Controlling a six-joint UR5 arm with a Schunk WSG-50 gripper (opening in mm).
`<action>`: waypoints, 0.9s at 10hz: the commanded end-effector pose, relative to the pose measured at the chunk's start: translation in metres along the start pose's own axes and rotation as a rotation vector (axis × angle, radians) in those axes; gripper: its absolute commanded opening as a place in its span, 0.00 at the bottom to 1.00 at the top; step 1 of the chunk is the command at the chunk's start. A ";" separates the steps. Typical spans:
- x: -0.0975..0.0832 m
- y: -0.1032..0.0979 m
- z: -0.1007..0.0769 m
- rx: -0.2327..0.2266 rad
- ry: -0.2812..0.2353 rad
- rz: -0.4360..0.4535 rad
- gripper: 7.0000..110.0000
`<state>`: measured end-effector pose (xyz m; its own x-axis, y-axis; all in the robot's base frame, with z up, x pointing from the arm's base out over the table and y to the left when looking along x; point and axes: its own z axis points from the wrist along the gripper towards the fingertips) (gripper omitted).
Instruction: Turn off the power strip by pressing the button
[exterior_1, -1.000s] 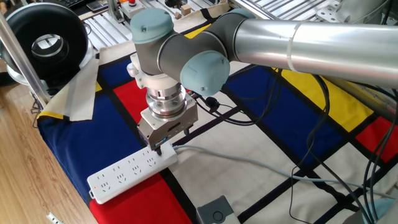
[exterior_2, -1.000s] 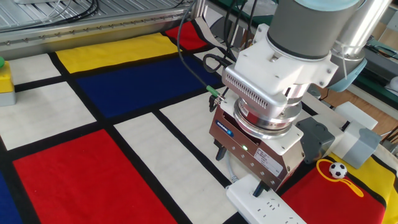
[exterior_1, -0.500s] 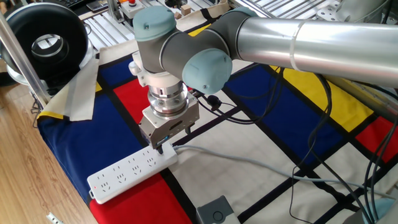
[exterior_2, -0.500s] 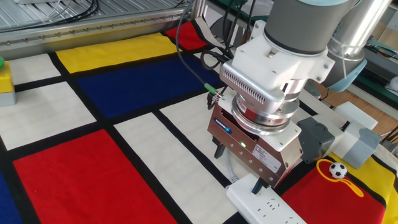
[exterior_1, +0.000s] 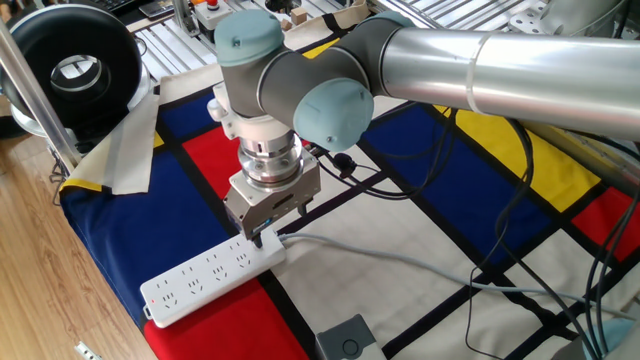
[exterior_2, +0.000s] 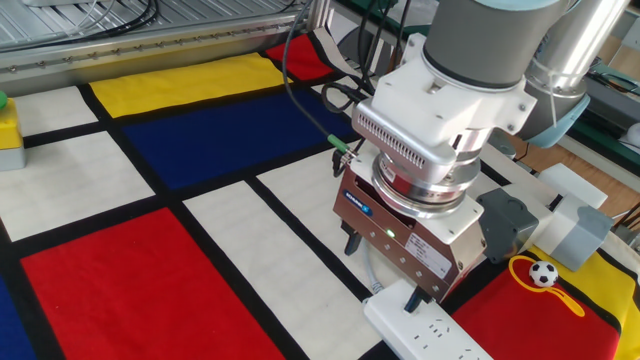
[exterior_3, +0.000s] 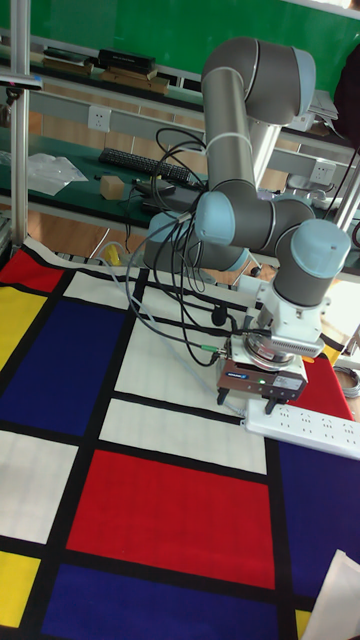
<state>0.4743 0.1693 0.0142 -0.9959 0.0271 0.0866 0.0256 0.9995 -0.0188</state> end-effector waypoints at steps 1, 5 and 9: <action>0.000 0.002 0.001 -0.011 0.005 0.006 0.79; -0.001 0.002 0.003 -0.008 0.005 0.006 0.57; 0.001 0.004 -0.002 -0.010 0.010 0.007 0.57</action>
<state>0.4746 0.1698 0.0114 -0.9954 0.0273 0.0913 0.0254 0.9994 -0.0220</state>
